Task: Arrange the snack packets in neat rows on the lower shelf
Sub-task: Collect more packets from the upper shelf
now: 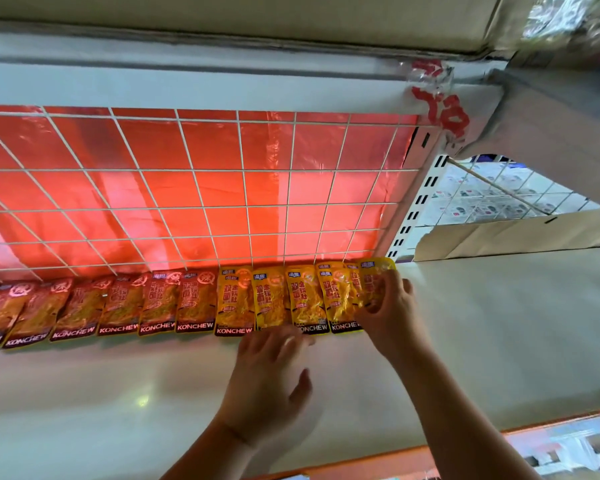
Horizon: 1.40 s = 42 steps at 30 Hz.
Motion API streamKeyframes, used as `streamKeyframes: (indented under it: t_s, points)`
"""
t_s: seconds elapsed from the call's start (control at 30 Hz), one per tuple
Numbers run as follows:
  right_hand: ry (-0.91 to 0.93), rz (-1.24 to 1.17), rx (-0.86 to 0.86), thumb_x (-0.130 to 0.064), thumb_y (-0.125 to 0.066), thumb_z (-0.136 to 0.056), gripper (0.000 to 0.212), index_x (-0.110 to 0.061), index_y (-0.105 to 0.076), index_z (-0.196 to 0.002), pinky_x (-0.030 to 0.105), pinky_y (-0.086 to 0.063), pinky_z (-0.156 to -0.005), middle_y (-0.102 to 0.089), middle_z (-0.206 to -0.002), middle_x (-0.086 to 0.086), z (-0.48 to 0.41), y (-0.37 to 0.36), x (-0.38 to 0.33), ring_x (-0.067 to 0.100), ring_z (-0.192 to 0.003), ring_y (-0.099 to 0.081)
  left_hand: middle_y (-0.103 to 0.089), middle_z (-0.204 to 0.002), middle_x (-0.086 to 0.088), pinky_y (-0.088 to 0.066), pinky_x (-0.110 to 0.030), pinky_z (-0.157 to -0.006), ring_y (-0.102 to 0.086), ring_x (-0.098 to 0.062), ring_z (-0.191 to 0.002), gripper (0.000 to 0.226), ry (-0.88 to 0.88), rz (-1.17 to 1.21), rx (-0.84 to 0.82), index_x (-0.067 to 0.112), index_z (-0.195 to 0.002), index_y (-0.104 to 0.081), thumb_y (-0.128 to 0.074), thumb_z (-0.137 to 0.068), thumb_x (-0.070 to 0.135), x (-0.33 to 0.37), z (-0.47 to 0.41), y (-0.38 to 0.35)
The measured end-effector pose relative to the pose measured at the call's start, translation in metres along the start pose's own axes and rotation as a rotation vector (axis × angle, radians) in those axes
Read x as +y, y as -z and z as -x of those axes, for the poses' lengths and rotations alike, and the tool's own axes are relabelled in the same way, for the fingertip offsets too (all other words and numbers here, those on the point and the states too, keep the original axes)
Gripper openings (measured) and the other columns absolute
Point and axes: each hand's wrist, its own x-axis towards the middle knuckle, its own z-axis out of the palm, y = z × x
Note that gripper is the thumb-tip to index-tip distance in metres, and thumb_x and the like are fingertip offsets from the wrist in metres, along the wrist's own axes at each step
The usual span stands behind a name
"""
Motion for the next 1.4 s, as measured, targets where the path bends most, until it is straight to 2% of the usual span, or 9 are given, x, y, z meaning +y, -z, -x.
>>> streamKeyframes:
  t_s: [0.17, 0.3, 0.4, 0.67, 1.1, 1.4]
  points:
    - [-0.019, 0.14, -0.072, -0.019, -0.079, -0.068, 0.044, -0.012, -0.052, -0.102, 0.037, -0.044, -0.082, -0.048, -0.101, 0.008, -0.021, -0.004, 0.01, 0.032, -0.094, -0.049, -0.06, -0.117, 0.008, -0.049, -0.043, -0.09, -0.058, -0.019, -0.111, 0.039, 0.005, -0.077, -0.05, 0.029, -0.117, -0.058, -0.064, -0.079, 0.033, 0.0, -0.002, -0.001]
    - [-0.001, 0.196, -0.087, -0.028, -0.079, -0.073, 0.044, -0.012, -0.052, -0.103, 0.042, -0.045, -0.088, -0.058, -0.104, 0.012, -0.021, -0.014, 0.012, 0.033, -0.098, -0.051, -0.059, -0.117, 0.011, -0.044, -0.038, -0.093, -0.056, -0.016, -0.112, 0.037, 0.038, -0.076, -0.068, 0.03, -0.116, -0.06, -0.064, -0.079, 0.035, -0.002, -0.001, -0.001]
    - [-0.018, 0.243, -0.1, -0.036, -0.076, -0.08, 0.048, -0.008, -0.051, -0.11, 0.042, -0.043, -0.09, -0.06, -0.109, 0.015, -0.021, -0.018, 0.012, 0.036, -0.103, -0.053, -0.059, -0.115, 0.011, -0.047, -0.041, -0.091, -0.056, -0.016, -0.11, 0.035, 0.048, -0.077, -0.065, 0.029, -0.114, -0.062, -0.065, -0.079, 0.034, 0.0, -0.001, -0.002]
    - [-0.026, 0.345, -0.108, -0.037, -0.076, -0.079, 0.053, -0.006, -0.053, -0.115, 0.04, -0.042, -0.091, -0.059, -0.117, 0.015, -0.028, -0.021, 0.012, 0.036, -0.106, -0.054, -0.062, -0.114, 0.014, -0.05, -0.04, -0.091, -0.055, -0.013, -0.11, 0.033, 0.054, -0.083, -0.059, 0.031, -0.113, -0.062, -0.064, -0.08, 0.035, 0.002, -0.001, 0.0]
    - [0.03, 0.409, -0.116, -0.052, -0.073, -0.075, 0.055, -0.014, -0.051, -0.108, 0.04, -0.044, -0.084, -0.062, -0.104, 0.009, -0.028, -0.022, 0.02, 0.035, -0.095, -0.057, -0.063, -0.113, 0.015, -0.05, -0.039, -0.093, -0.056, -0.011, -0.109, 0.032, 0.093, -0.092, -0.08, 0.033, -0.115, -0.06, -0.061, -0.083, 0.039, 0.003, -0.001, 0.001]
    - [0.01, 0.405, -0.146, -0.049, -0.073, -0.075, 0.055, -0.014, -0.051, -0.112, 0.04, -0.044, -0.084, -0.061, -0.108, 0.011, -0.026, -0.02, 0.02, 0.035, -0.097, -0.056, -0.062, -0.112, 0.016, -0.05, -0.037, -0.092, -0.054, -0.01, -0.108, 0.032, 0.101, -0.099, -0.06, 0.033, -0.114, -0.059, -0.061, -0.082, 0.039, 0.003, 0.0, 0.0]
